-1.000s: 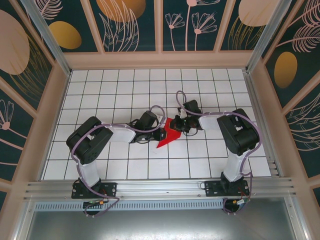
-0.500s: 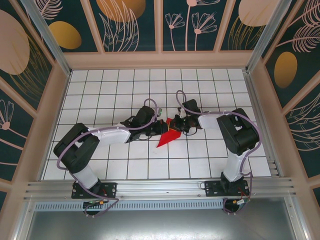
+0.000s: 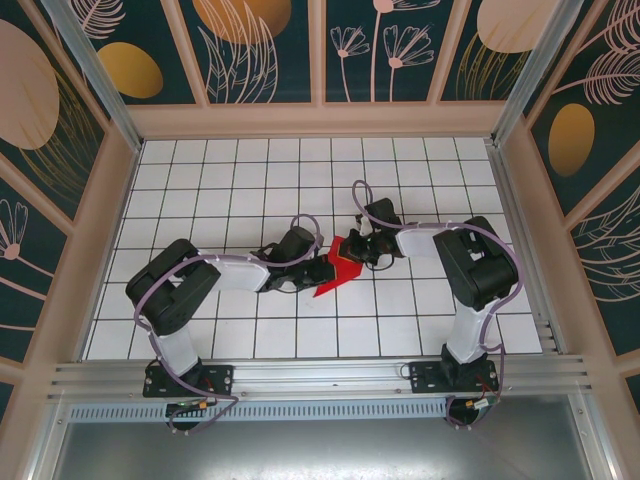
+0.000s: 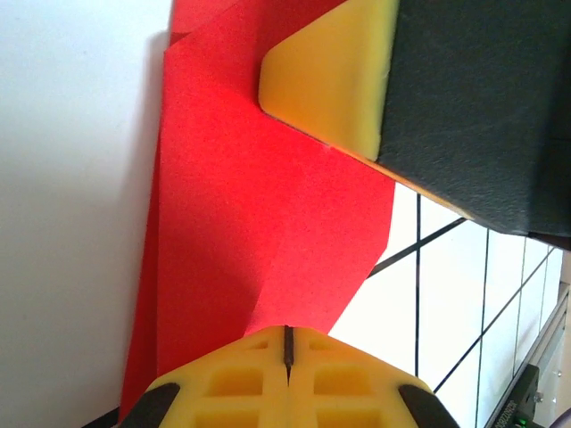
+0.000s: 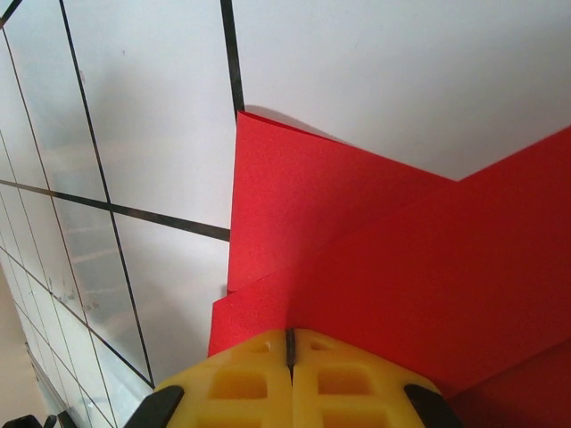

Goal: Fold a paper plane with a square sheet of paper (pick it up from the middle)
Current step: Fourth fold the wing at the center of the table.

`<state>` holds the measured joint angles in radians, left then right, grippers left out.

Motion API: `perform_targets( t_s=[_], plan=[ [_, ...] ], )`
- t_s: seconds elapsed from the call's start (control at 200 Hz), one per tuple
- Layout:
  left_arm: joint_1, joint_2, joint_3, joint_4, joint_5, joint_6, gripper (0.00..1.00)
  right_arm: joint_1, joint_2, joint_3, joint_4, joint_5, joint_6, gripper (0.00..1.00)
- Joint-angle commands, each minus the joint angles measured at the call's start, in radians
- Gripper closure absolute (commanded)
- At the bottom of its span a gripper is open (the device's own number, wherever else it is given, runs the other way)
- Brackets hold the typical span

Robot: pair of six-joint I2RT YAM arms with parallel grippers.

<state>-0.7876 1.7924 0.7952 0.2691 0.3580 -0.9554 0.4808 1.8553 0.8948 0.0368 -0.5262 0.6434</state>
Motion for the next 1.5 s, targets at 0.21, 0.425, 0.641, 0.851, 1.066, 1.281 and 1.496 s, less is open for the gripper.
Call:
perform_targets(
  t_s=[0.21, 0.425, 0.641, 0.851, 1.066, 1.281, 1.496],
  plan=[
    [-0.002, 0.004, -0.06, 0.013, -0.015, -0.029, 0.95, 0.002, 0.112, -0.048, -0.153, 0.203, 0.01, 1.0],
    [-0.002, -0.017, -0.092, 0.004, -0.019, -0.031, 0.95, 0.002, 0.115, -0.049, -0.158, 0.208, 0.01, 1.0],
    [-0.002, -0.071, -0.143, -0.023, -0.014, -0.031, 0.95, 0.002, 0.116, -0.051, -0.163, 0.214, 0.009, 1.0],
    [-0.002, -0.126, -0.204, -0.033, 0.008, -0.032, 0.95, 0.002, 0.116, -0.051, -0.169, 0.223, 0.008, 1.0],
    [-0.002, -0.142, -0.218, -0.085, -0.003, -0.014, 0.94, 0.003, 0.12, -0.052, -0.172, 0.227, 0.008, 1.0],
    [-0.002, -0.151, -0.212, -0.155, -0.022, 0.023, 0.99, 0.003, 0.118, -0.054, -0.178, 0.236, 0.01, 1.0],
    [-0.002, -0.277, -0.191, -0.125, -0.062, 0.057, 0.96, 0.002, 0.118, -0.056, -0.179, 0.237, 0.01, 1.0]
  ],
)
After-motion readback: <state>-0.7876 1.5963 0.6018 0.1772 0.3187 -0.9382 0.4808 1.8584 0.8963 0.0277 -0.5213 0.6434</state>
